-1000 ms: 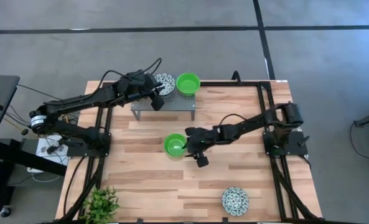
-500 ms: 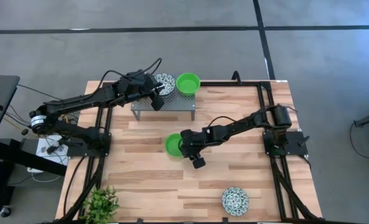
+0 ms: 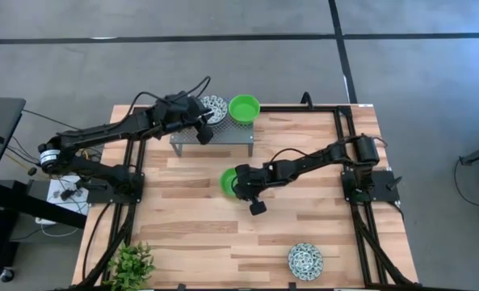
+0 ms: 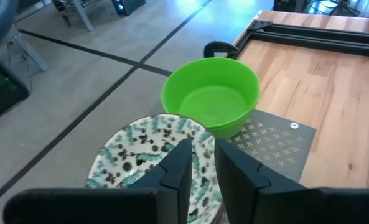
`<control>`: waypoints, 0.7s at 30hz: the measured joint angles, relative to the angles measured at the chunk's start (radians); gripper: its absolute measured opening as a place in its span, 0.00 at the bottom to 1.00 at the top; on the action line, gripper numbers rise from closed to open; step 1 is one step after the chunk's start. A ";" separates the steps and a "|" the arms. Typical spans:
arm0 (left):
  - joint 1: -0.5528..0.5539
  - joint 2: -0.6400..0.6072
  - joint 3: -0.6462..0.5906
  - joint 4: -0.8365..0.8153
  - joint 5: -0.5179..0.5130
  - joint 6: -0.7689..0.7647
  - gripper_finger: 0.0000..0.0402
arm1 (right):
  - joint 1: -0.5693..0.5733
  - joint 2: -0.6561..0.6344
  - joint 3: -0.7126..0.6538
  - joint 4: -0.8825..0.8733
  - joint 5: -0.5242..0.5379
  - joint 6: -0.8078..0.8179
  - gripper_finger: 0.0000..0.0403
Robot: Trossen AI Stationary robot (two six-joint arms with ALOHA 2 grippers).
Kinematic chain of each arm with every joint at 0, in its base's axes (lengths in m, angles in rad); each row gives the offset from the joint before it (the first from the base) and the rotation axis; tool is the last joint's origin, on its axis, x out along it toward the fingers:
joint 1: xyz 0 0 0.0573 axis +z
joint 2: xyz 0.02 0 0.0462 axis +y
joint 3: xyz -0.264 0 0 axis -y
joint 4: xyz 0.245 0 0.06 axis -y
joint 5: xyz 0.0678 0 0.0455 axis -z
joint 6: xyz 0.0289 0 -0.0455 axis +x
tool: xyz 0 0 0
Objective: Pick & Place Mini bowls
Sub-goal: Stack the green bowl on the green bowl on the shelf
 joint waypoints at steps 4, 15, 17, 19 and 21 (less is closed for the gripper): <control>-0.038 0.000 0.000 0.000 0.001 0.000 0.18 | 0.006 -0.038 -0.001 -0.056 0.083 0.010 0.01; -0.238 0.000 0.000 -0.001 0.079 0.035 0.18 | 0.037 -0.267 -0.001 -0.224 0.355 0.055 0.01; -0.266 0.000 0.000 -0.001 0.079 0.036 0.18 | 0.037 -0.320 -0.001 -0.242 0.400 0.055 0.01; -0.290 0.000 0.000 -0.001 0.073 0.036 0.18 | 0.034 -0.377 -0.001 -0.250 0.434 0.038 0.01; -0.311 0.000 0.000 -0.001 0.070 0.030 0.18 | 0.027 -0.432 -0.001 -0.248 0.466 0.001 0.01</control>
